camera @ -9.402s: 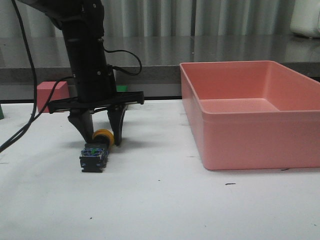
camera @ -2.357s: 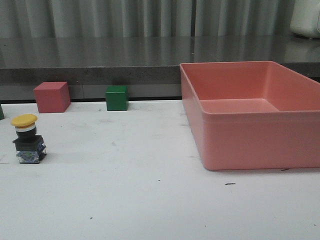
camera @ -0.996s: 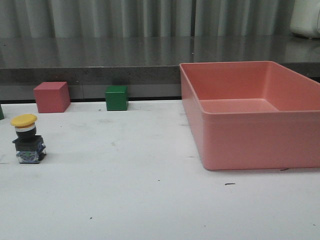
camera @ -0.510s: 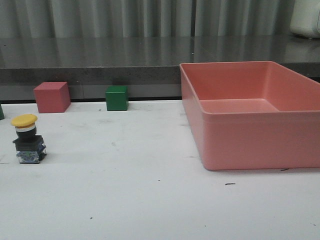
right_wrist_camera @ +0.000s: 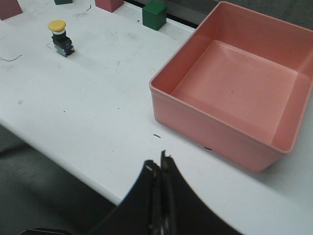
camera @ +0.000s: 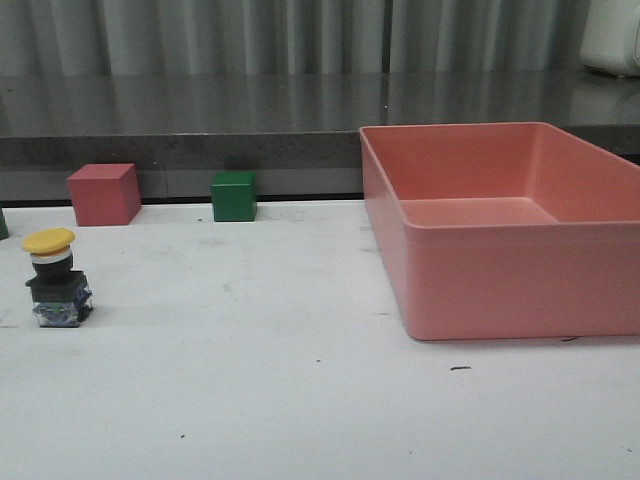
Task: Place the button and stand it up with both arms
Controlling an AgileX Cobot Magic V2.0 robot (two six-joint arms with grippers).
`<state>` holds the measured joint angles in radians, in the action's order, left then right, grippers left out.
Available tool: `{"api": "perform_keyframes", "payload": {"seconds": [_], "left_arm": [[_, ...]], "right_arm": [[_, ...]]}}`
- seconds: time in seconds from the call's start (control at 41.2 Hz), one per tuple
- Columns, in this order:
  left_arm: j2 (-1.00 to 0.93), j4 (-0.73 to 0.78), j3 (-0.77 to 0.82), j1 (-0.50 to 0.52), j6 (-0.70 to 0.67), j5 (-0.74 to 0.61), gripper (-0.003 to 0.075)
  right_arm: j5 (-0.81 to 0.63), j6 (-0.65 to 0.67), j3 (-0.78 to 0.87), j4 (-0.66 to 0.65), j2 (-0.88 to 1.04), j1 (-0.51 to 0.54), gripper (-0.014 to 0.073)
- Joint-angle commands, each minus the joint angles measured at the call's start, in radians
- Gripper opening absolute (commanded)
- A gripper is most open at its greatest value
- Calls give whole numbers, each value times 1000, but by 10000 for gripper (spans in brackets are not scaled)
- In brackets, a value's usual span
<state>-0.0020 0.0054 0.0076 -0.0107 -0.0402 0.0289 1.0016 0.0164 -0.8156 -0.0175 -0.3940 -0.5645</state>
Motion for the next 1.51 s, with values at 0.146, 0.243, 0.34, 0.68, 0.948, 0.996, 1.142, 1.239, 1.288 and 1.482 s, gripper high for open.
{"api": "perform_keyframes", "payload": {"seconds": [0.146,0.243,0.34,0.68,0.948,0.996,1.142,1.239,1.288,1.482], "left_arm": [[-24,-5,15,1,0,-80,-20],[-24,-5,15,1,0,-80,-20],[-24,-5,15,1,0,-80,-20],[-24,-5,15,1,0,-80,-20],[-23,-5,15,1,0,-80,-20],[-23,-5,15,1,0,-80,-20],[-23,-5,15,1,0,-80,-20],[-23,-5,15,1,0,-80,-20],[-23,-5,15,1,0,-80,-20],[-23,-5,15,1,0,-80,-20]], "right_arm": [[-297,-10,167,-45,122,171,-69],[-524,-10,338,-44,211,296,-69],[-720,-10,510,-43,295,399,-69],[-1031,-10,836,-35,422,511,-69],[-1038,-10,839,-6,422,512,-69],[-1036,-10,839,11,422,512,-69],[-1032,-10,839,18,422,512,-69],[-1032,-10,839,18,422,512,-69],[-1032,-10,839,18,422,512,-69],[-1032,-10,839,18,422,512,-69]]}}
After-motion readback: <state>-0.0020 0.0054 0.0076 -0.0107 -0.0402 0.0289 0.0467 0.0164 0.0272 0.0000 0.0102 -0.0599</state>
